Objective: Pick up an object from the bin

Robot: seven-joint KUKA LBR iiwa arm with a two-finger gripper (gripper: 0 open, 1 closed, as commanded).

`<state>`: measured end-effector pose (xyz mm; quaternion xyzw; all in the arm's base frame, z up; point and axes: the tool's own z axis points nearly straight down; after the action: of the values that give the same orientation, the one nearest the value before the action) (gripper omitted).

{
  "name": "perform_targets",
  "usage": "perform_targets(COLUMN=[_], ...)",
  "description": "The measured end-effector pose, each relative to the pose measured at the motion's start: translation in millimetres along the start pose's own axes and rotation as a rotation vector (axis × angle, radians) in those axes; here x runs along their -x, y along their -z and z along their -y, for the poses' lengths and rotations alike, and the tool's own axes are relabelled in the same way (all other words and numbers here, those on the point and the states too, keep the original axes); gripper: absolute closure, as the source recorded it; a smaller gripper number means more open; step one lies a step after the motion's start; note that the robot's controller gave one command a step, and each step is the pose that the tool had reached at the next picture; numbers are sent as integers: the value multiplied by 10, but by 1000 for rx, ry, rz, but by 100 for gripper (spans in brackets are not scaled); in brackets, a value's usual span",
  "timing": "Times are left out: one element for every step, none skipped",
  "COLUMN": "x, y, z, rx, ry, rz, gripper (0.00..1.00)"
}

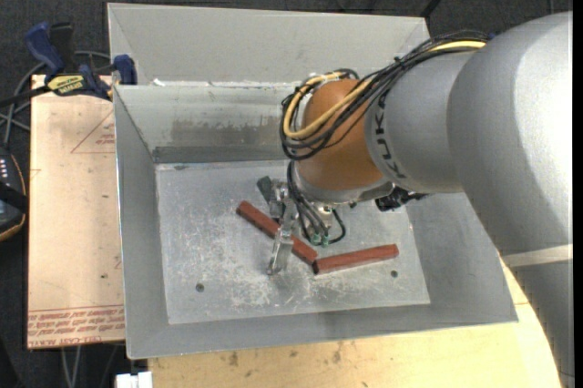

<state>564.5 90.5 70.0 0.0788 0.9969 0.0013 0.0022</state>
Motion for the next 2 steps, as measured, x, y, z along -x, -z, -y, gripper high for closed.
perform_targets(x=[17, 7], y=[24, 12], z=[-7, -1], rx=[1, 0], ry=[-1, -1], rz=[2, -1], gripper=[100, 0])
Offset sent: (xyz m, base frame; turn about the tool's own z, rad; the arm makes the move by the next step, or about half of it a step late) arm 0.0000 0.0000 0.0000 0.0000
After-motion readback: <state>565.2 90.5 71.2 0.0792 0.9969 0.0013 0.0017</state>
